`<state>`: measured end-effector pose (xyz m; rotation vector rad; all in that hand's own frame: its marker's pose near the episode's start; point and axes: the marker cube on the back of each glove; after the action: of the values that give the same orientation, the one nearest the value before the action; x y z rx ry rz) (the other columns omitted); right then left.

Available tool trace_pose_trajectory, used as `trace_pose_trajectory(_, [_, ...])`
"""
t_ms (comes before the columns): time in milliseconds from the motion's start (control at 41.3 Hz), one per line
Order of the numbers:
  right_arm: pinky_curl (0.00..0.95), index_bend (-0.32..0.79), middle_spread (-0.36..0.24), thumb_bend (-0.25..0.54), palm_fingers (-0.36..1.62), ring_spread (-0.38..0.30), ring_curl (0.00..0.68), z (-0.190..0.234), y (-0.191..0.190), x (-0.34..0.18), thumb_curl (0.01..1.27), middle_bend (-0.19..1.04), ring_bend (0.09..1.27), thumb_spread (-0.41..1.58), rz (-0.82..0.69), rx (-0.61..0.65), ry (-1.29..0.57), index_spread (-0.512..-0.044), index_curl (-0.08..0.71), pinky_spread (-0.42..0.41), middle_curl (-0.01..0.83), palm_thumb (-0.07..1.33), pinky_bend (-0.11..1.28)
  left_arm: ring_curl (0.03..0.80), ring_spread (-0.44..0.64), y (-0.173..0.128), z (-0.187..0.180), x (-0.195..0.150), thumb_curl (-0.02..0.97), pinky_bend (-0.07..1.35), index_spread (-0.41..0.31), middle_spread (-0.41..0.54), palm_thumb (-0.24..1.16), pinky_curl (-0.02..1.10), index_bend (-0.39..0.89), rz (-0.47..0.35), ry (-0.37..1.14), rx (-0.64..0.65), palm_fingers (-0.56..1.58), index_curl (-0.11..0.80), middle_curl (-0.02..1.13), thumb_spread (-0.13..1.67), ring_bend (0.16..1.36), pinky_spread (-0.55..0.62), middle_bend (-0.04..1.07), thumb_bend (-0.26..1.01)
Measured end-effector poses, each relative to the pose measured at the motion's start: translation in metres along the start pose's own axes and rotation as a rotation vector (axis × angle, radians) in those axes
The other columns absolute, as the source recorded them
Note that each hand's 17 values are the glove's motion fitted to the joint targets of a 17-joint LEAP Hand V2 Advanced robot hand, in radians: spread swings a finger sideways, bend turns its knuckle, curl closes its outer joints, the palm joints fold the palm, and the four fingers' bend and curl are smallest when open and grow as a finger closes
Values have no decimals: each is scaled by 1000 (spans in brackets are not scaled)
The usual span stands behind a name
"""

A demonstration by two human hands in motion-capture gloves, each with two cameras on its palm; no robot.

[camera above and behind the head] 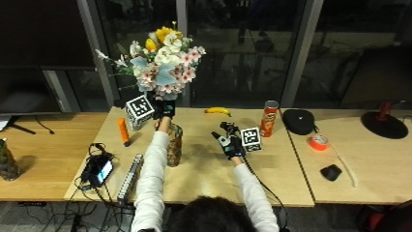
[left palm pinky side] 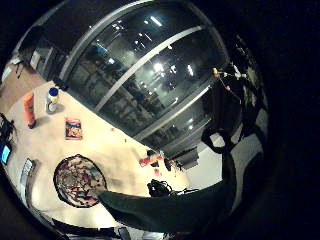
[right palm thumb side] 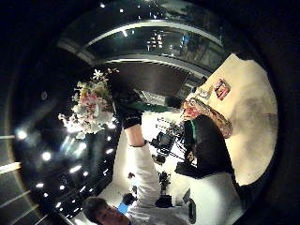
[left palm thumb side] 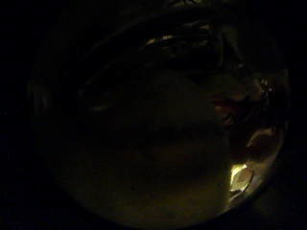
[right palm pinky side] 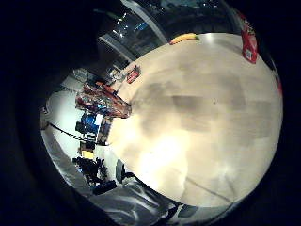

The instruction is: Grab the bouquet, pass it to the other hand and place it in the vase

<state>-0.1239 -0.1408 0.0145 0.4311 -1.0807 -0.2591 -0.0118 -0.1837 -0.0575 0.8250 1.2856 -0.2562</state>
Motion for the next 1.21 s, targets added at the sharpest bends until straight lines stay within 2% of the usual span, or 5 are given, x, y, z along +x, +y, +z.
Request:
trace_pose_trajectory(291, [299,167,-66,-21,612,-37,306,1,-2,-21,496,265,257,1030,-125,-36,-51,-259,390,250,399,803,172,487,-365,27,3,-44,743,698,-315,-322,802,507,332,-127,-64,-217,1247,568,556,422,857,-405,724,-73])
trace_pose_trajectory(339, [297,169,-66,-19,613,-37,306,-1,2,-27,497,263,251,1032,-169,-54,-48,-258,390,254,399,807,168,454,-183,51,-9,-83,681,444,-158,-206,658,454,132,-175,-173,-401,210,520,540,580,687,-169,630,-128])
trace_pose_trajectory(412, [293,172,-63,-16,613,-31,307,0,-10,-10,495,262,241,1038,-181,52,92,-257,389,255,400,813,165,534,39,83,-32,-146,615,545,-17,45,537,555,74,-281,-214,-557,-425,498,573,661,675,53,431,-120])
trace_pose_trajectory(605, [283,182,-59,-11,609,-17,307,1,4,7,503,249,209,1046,26,-44,52,-257,396,256,399,843,159,306,351,109,-71,-199,522,375,150,326,464,353,33,-304,-184,-592,-294,339,323,770,514,351,163,-55])
trace_pose_trajectory(1211, [276,178,-52,-15,607,-4,308,-23,35,56,527,210,193,1048,83,-77,166,-258,397,255,400,886,164,248,553,79,-107,-88,389,273,163,472,380,301,89,-47,-215,-529,-184,176,238,843,445,508,163,-40])
